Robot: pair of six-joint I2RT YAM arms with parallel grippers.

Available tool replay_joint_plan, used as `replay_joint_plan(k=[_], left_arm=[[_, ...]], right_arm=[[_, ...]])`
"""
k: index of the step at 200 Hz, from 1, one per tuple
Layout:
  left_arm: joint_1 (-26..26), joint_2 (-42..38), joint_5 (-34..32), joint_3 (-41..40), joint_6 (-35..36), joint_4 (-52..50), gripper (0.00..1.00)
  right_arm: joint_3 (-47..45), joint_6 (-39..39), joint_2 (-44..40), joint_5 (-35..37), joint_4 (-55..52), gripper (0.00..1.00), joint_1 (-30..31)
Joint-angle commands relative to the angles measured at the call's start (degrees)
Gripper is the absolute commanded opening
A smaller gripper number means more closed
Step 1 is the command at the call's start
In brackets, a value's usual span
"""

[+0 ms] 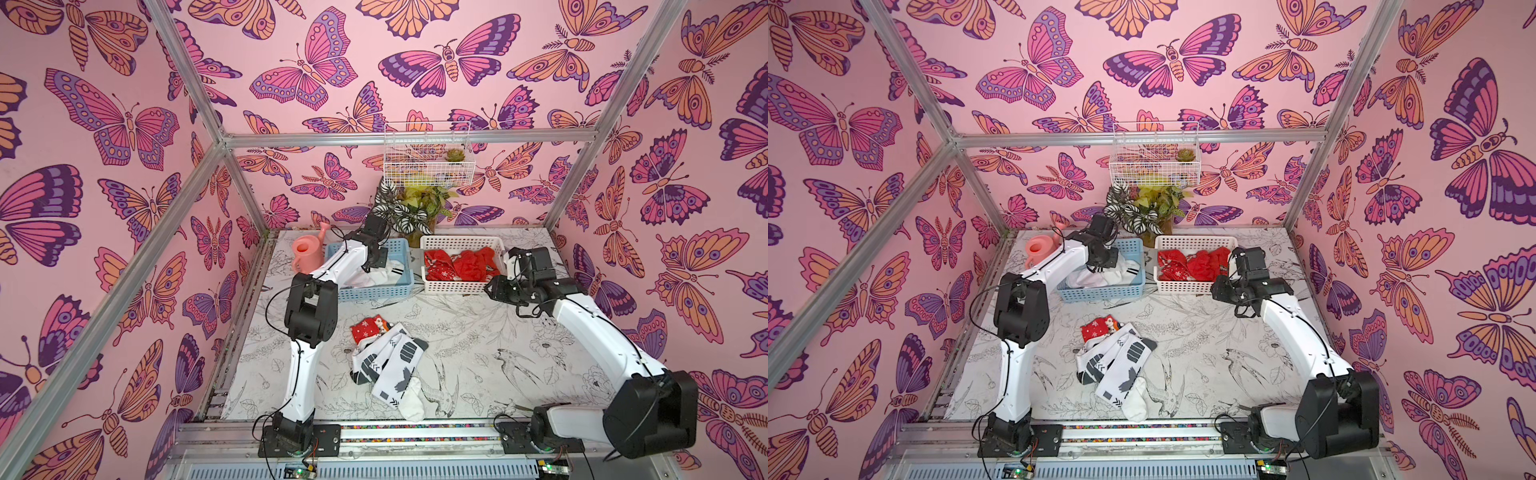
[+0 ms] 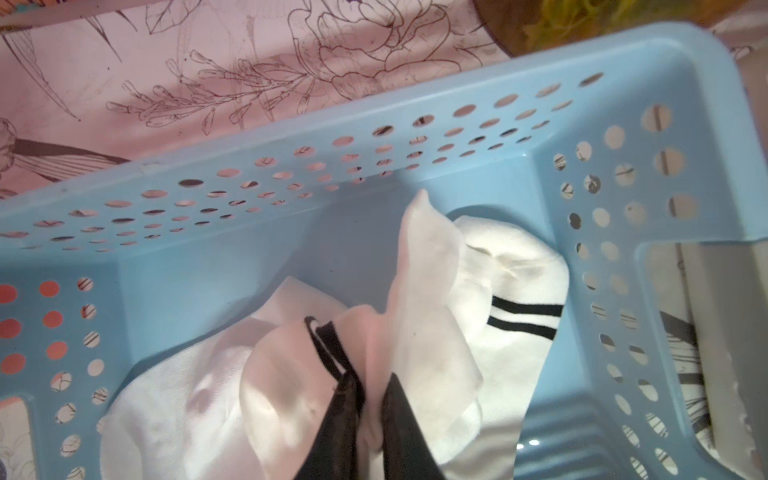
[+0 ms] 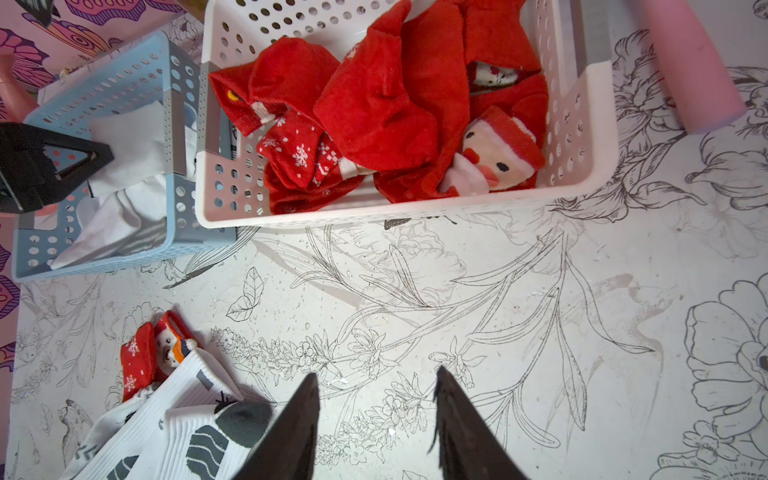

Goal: Sort the socks into the basket by color
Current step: Place the sock in the bin, then pick up the sock at the center of the board.

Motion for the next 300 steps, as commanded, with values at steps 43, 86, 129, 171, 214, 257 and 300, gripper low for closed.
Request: replay_joint_plan(k=[43,86,129,171,214,257,300], left_arm=[[1.26,0.39,-1.04,-0.02,0.40,0.34,0.23],[1.72,-1.05,-1.76,-0.91,0.36,0.24,0.39],[2.10,-4.53,-2.88,-3.12,-0.12,0.12,0.56],[2.10,-13.40,-3.03,-8.40,-3.20,-0.20,0.67],[0.43,-26.19,-0.69,-18.35,-7.71,-0.19,0.78],[-7.73,-35.81,1.59,-26.74,-9.63,-4.48,0.82],[-16.79,-39.37,9.24,-33.89,-10.43,-8.97,0.80]], right_arm=[[2.04,-0.10,0.61,-0.42,0.57,0.47,0.78],[1.96,-0.10,0.36,-0.61,0.42,0.47,0.94],[1.61,0.11,-0.18,-1.06,0.65,0.47,1.03],[1.67,-0.10,-0.53,-2.59,0.77,0.48,1.11],[1.94,-1.00,-1.38,-4.10,-0.53,0.48,1.56],[2.67,-1.76,-2.50,-5.42,-2.59,0.48,1.83],[2.48,-2.25,-4.31,-5.94,-3.98,0.48,2.10]])
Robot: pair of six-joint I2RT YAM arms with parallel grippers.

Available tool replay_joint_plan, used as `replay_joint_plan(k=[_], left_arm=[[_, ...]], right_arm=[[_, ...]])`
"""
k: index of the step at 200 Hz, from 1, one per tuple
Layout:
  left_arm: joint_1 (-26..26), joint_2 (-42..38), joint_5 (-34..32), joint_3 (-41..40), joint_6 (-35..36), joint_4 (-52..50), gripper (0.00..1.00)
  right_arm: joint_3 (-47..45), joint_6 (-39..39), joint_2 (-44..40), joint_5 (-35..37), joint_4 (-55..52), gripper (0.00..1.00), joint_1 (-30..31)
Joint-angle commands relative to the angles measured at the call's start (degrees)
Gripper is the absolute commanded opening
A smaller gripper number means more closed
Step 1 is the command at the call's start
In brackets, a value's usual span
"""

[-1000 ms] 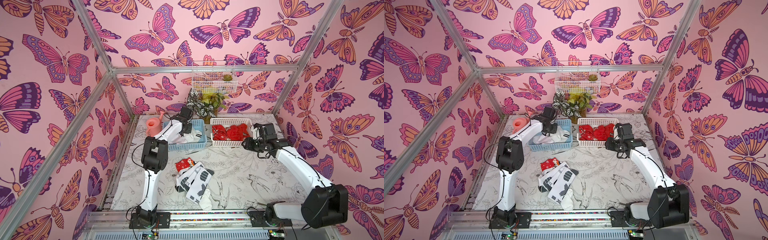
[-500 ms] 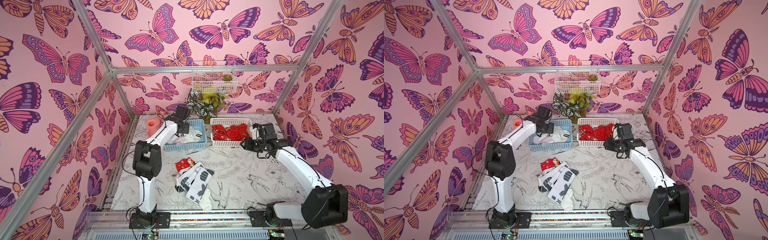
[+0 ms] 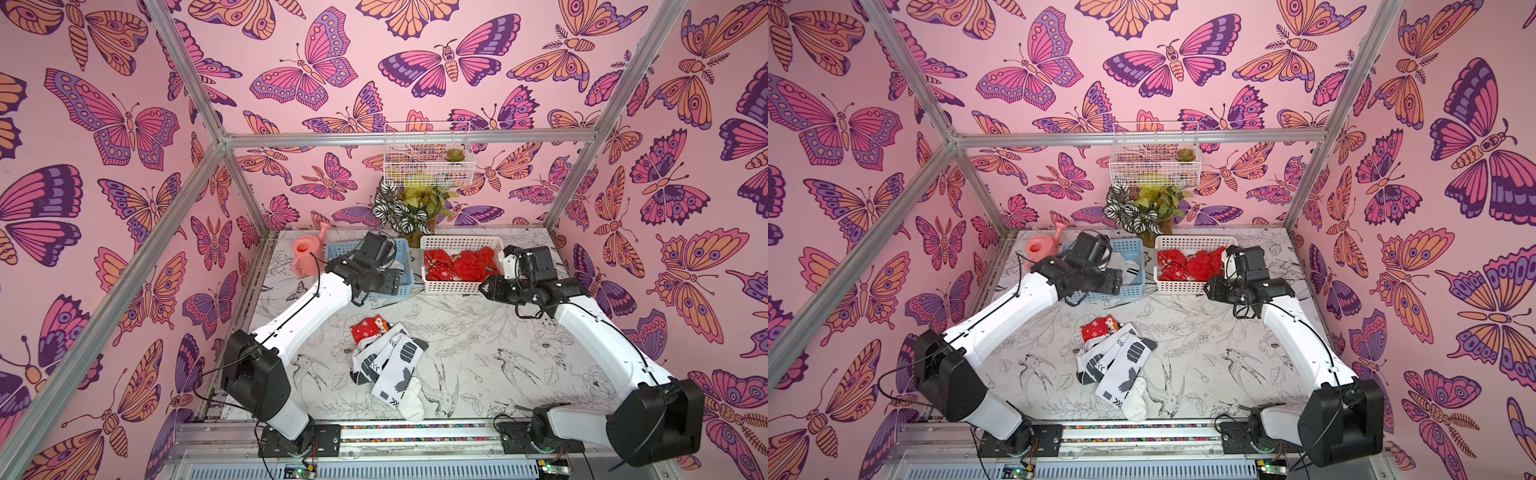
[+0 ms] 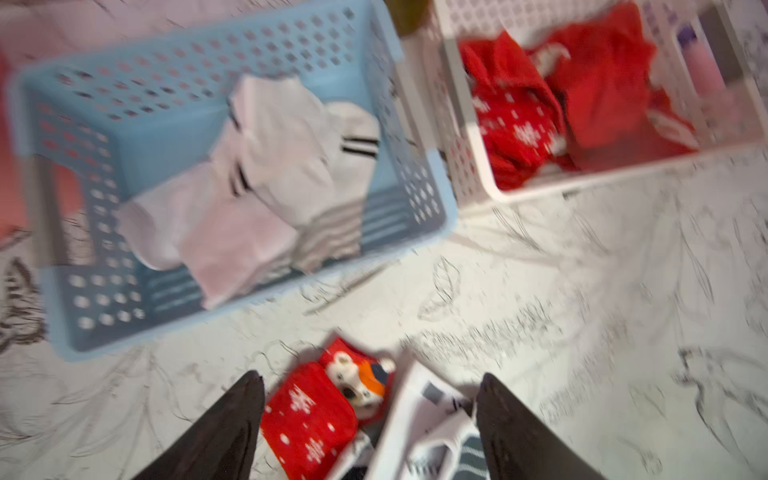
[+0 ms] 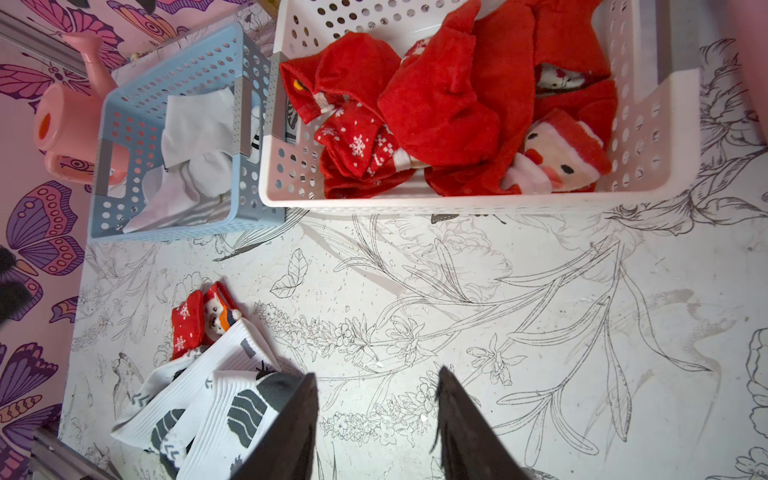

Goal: Sort the socks into the basket by color
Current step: Pick up the sock at the center of the board.

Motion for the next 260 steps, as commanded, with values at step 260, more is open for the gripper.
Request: replay_joint_plan(k=[260], left_arm=[[-8.70,10.21,9.43,-13.45,-3.93,-1.42,0.78]], right_arm=[[0.09,-0.99,-3.44,0.13,-2.81,0.49,1.25]])
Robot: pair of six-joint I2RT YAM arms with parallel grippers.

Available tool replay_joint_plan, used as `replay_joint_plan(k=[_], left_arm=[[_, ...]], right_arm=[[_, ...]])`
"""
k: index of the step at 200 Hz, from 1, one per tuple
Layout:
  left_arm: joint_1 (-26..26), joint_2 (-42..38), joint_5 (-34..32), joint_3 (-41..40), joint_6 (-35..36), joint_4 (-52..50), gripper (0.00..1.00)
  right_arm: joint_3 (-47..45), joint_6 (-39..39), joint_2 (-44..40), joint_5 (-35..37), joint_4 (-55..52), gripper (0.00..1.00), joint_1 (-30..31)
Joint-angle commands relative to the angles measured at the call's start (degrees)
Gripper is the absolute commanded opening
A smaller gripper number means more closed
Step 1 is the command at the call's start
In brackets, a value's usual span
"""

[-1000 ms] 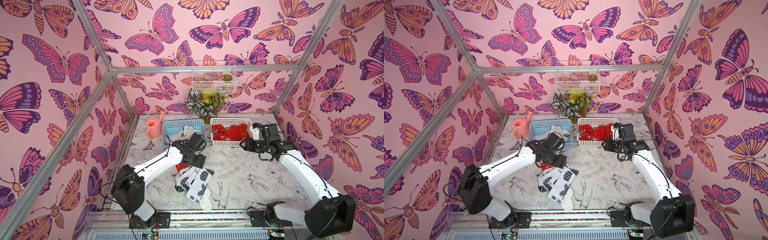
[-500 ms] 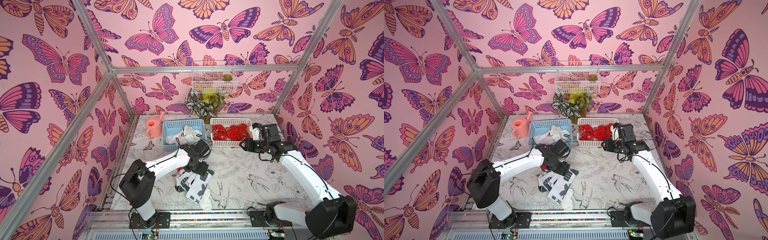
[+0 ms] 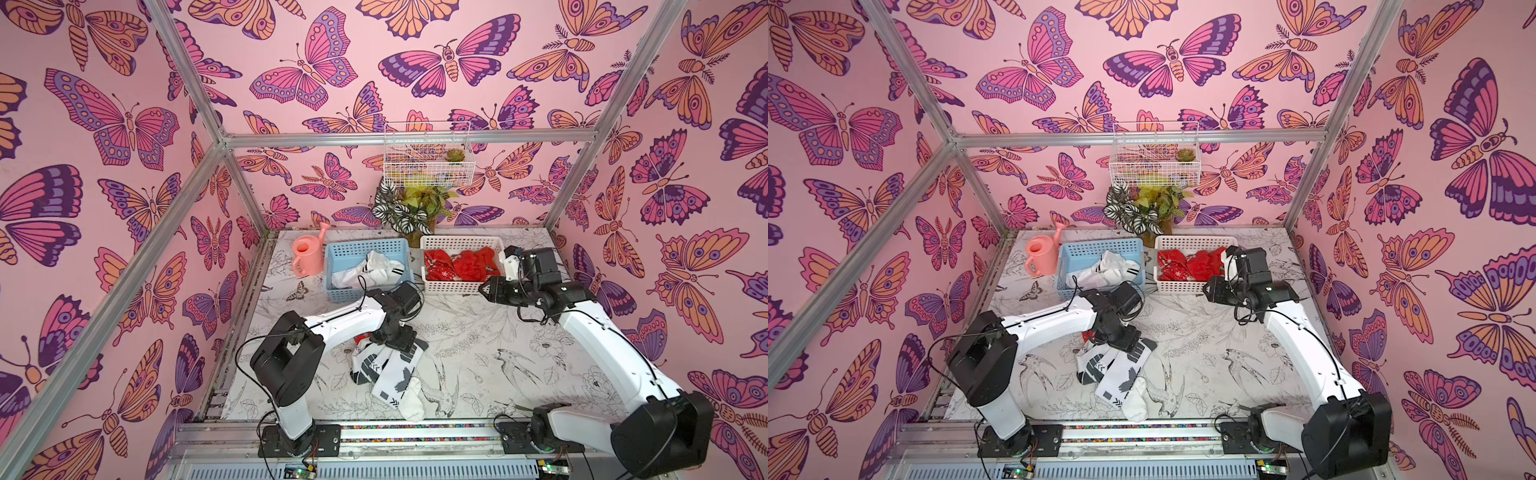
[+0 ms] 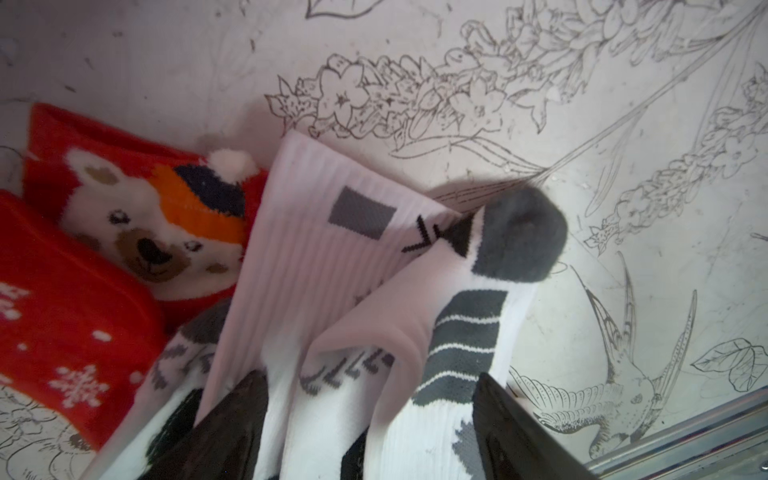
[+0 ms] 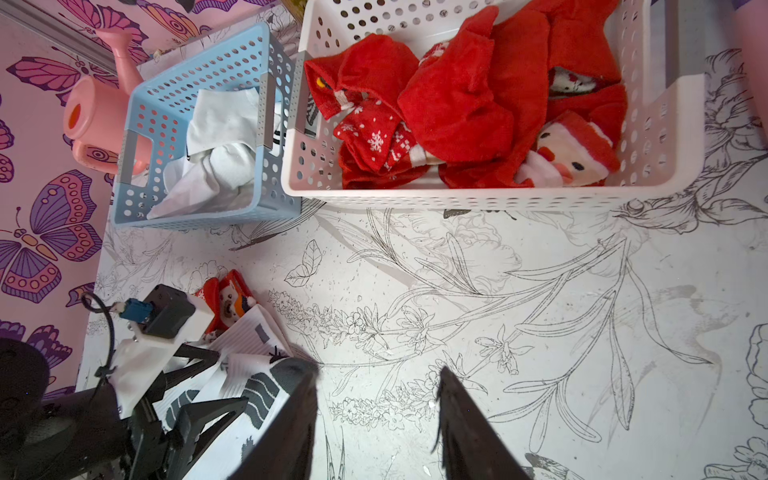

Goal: Sort the socks into the basket by color
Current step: Pick up the sock at the center of the board.

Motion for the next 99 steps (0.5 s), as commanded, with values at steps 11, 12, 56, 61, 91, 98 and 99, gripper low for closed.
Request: replay_joint_plan(k=[11,12,56,61,91,98,99], left_arm=[[0.43,0.77,0.97,-1.29,-0.44,1.01,0.77],[0.43,0.74,1.00,-1.30,-0.44,1.01,0.77],[0.53,1.29,2.66,-2.86,-1.00,2.35,0.67],[0.60,1.33,2.84,-3.04,-1.05,2.63,0.67],[0.61,1.50,3.47,-3.32,-1.31,3.38,0.64],[0.61,1.59,3.64,-3.23,-1.31,3.49,0.63],[0.66,1.59,3.69,-3.23,-1.31,3.52,0.63]], right_arm=[[0.05,-0.80,-0.77,0.65,-1.22,0.49,0.42],[0.05,-0.74,-0.77,0.65,-1.24,0.49,0.42],[0.48,-0.85,-0.92,0.89,-1.57,0.49,0.42],[0.57,-0.95,-0.96,1.00,-1.64,0.49,0.42],[0.66,-0.97,-1.31,1.36,-1.62,0.49,0.42],[0.66,-0.94,-1.23,1.35,-1.67,0.49,0.42],[0.66,-0.94,-1.27,1.35,-1.69,0.49,0.42]])
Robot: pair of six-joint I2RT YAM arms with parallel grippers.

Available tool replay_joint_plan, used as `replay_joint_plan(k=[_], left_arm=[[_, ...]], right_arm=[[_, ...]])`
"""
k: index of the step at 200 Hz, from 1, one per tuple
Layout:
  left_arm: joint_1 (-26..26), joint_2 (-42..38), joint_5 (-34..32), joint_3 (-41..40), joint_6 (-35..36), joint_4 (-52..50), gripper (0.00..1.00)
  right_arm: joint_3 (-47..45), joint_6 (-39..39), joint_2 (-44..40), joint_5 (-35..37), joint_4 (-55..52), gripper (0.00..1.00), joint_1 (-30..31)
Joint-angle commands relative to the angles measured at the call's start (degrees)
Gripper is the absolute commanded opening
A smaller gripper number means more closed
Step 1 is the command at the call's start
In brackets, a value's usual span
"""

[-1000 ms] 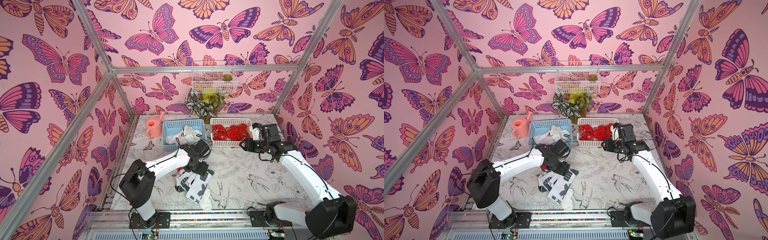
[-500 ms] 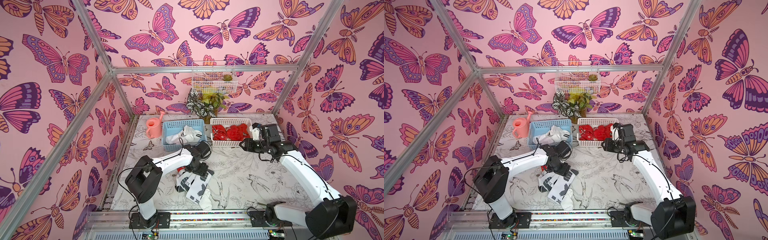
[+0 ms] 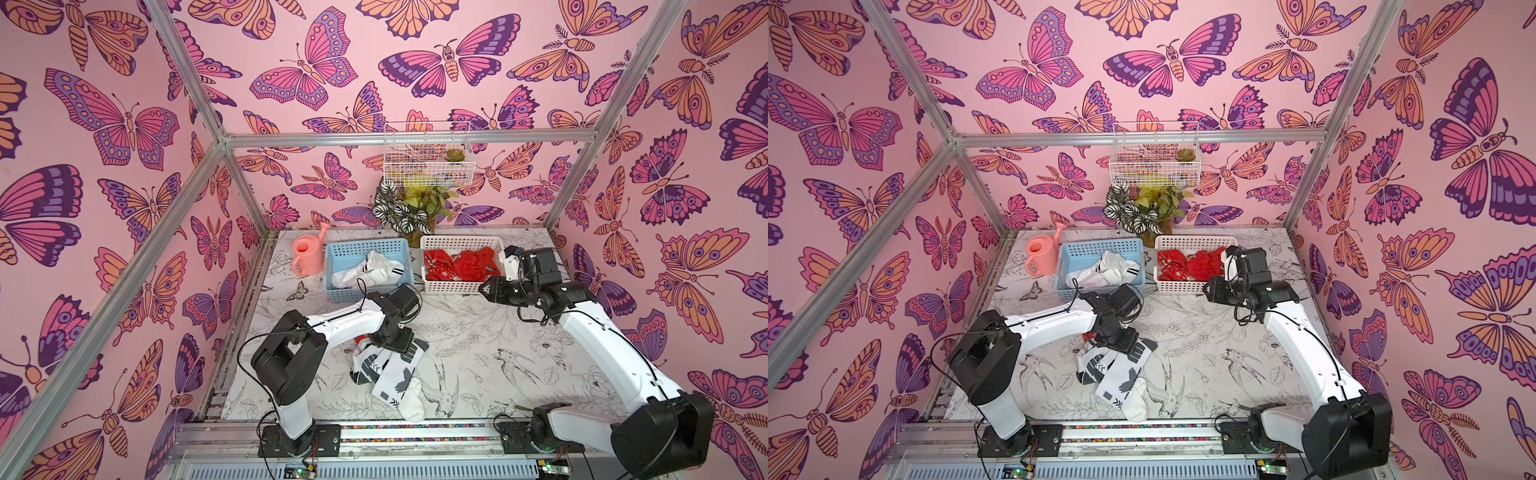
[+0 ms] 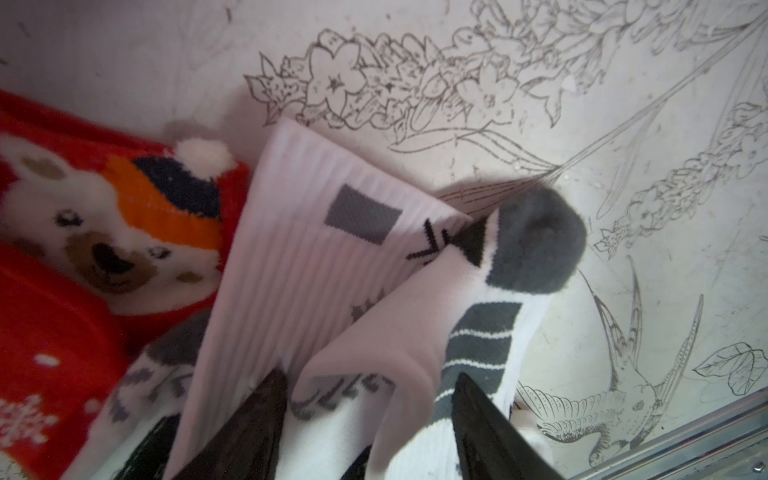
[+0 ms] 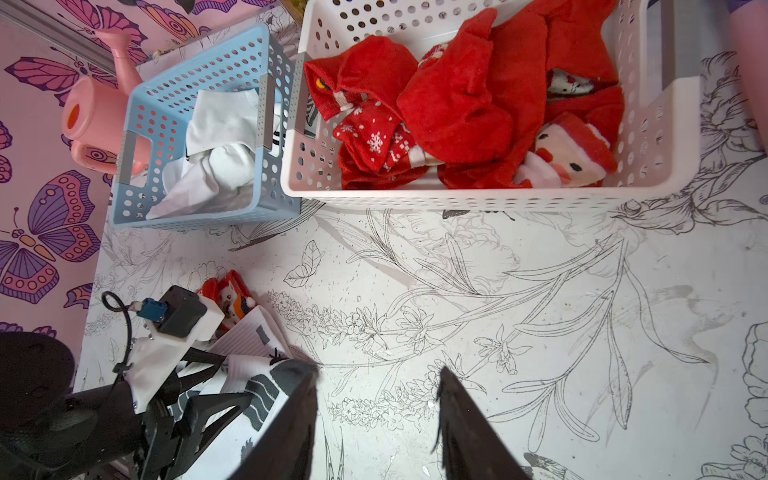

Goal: Sort the socks into the basket by color
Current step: Pick up the sock at the center of the board.

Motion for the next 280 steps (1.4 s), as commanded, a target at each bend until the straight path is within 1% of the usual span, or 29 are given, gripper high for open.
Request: replay_joint_plan(k=[1,36,86,110,135,166,185,199,215,244,280], left_arm=[[0.35,1.27,1.60,-0.74,-0.40,0.59,0.63],[0.33,2.03,2.76,-0.54,-0.35,1.21,0.58],[0.34,3.07,3.74,-0.48,-0.13,1.73,0.46],[0.41,3.37,3.65,-0.31,-0.05,1.89,0.36],[0.55,3.21,2.97,-0.13,0.13,1.84,0.23],[1.03,2.77,1.92,-0.04,0.22,1.84,0.11],[1.33,2.19,1.32,0.13,0.30,1.75,0.07],[1.46,1.58,0.91,0.44,0.31,1.58,0.02],[1.69,0.59,0.15,0.81,0.31,1.31,0.00],[2.13,-1.10,-0.90,2.04,0.21,0.03,0.00],[2.43,-3.46,-0.55,3.19,-0.20,-1.08,0.00]], right_arm=[[0.66,-0.91,-1.05,0.92,-1.61,0.49,0.36],[0.71,-0.83,-1.11,1.20,-1.62,0.49,0.36],[0.82,-1.18,-1.33,1.87,-1.85,0.49,0.36],[0.90,-1.18,-1.43,1.97,-1.78,0.49,0.36],[1.10,-1.09,-1.59,2.18,-1.79,0.49,0.36],[1.18,-1.11,-1.84,2.51,-1.77,0.49,0.36],[1.20,-1.18,-1.86,2.60,-1.84,0.49,0.36],[1.35,-1.09,-1.95,2.68,-1.67,0.49,0.36],[1.53,-1.09,-1.94,2.76,-1.67,0.49,0.36],[1.85,-1.00,-1.78,2.68,-1.50,0.49,0.36],[1.88,-1.01,-1.85,2.75,-1.39,0.49,0.36]])
